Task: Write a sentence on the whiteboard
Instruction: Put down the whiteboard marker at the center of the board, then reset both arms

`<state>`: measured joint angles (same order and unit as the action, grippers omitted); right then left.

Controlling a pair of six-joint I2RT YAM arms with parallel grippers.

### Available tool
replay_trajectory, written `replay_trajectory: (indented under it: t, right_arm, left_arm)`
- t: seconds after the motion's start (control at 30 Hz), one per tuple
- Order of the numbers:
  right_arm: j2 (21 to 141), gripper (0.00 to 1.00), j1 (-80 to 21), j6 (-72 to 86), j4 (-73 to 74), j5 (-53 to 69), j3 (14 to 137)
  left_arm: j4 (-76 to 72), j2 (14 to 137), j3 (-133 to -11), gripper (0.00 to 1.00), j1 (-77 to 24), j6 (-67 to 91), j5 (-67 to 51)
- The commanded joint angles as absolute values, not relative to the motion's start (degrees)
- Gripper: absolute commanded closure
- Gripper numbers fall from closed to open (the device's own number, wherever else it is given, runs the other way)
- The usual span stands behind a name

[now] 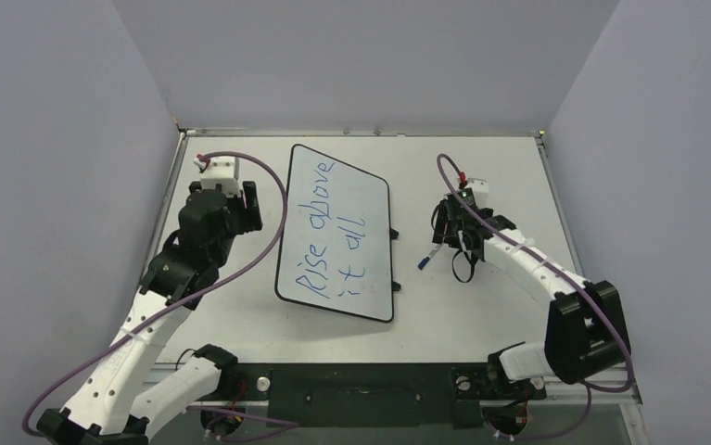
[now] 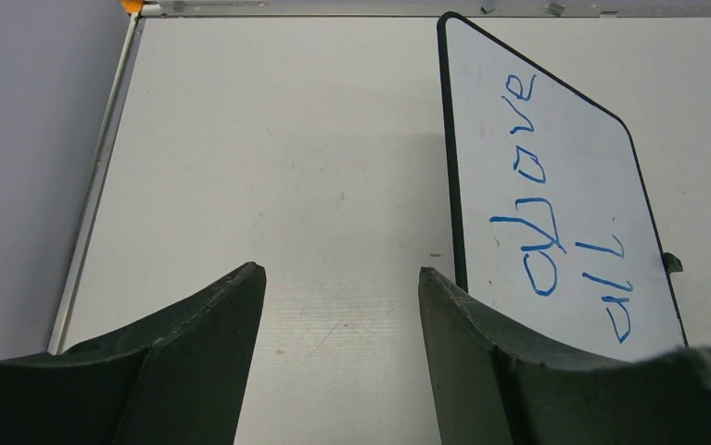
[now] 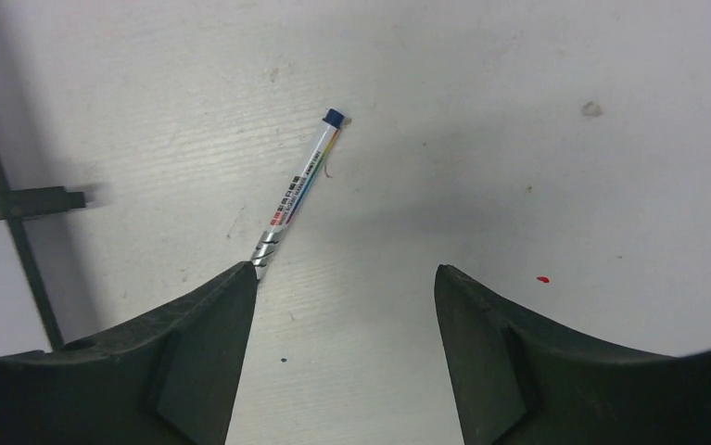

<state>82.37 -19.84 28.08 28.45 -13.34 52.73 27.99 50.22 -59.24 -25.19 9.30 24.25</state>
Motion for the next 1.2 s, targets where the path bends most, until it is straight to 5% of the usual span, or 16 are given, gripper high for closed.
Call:
replay_trajectory:
  t: [0.0, 0.2, 0.57, 1.17]
  right_arm:
    - [71.7, 0.34, -24.0, 28.2, 21.6, -19.6, 49.6]
    - [56.6, 0.33, -33.0, 28.4, 14.5, -29.3, 43.9]
    - [30.1, 0.27, -33.3, 28.5, 12.0, -30.9, 37.9]
    - [25.0, 0.19, -33.3, 29.0, 15.4, -34.6, 37.3]
  left_arm:
    - [23.8, 48.5, -58.0, 0.41, -24.5, 10.2, 23.3]
    - [19.8, 45.9, -54.5, 0.41, -24.4, 9.9, 20.2]
    - [15.8, 41.7, -49.6, 0.41, -24.3, 8.6, 19.1]
    - [14.7, 39.9, -48.3, 0.41, -24.3, 8.0, 19.2]
